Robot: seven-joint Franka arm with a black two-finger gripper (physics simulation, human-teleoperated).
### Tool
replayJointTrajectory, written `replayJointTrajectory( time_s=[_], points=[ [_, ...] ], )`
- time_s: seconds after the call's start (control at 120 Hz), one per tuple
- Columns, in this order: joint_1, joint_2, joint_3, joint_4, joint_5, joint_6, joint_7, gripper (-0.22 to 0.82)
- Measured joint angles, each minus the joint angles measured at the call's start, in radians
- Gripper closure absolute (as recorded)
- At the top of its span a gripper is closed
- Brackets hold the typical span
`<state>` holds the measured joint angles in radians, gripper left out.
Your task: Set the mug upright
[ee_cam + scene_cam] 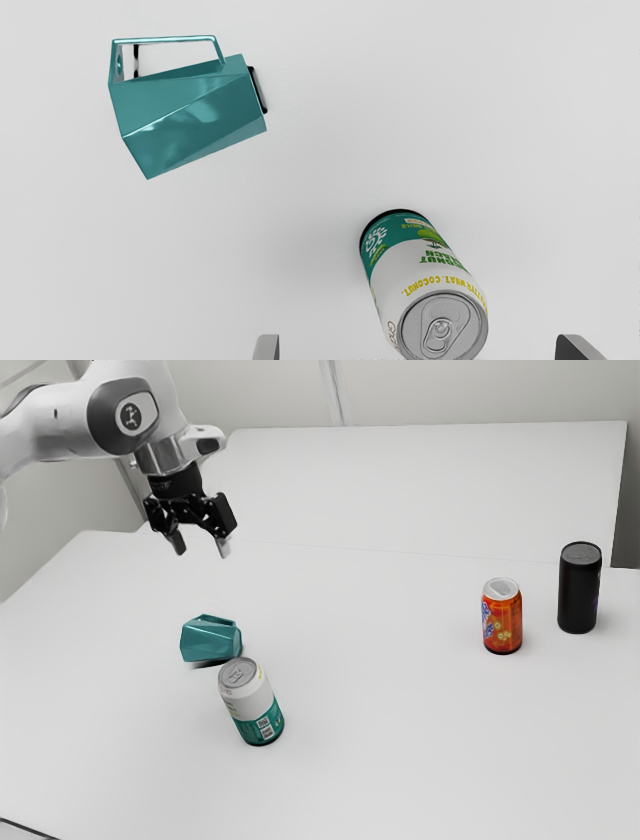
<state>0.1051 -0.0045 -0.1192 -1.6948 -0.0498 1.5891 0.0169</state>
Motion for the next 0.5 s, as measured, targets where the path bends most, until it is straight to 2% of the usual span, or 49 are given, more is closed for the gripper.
replayJointTrajectory(
  time_s=[0.2, 0.5],
  points=[
    [0.050, -0.038, 0.004, -0.146, -0.125, 0.122, 0.121, 0.00],
    [0.294, -0.027, 0.004, -0.276, -0.300, 0.255, 0.341, 0.00]
  ],
)
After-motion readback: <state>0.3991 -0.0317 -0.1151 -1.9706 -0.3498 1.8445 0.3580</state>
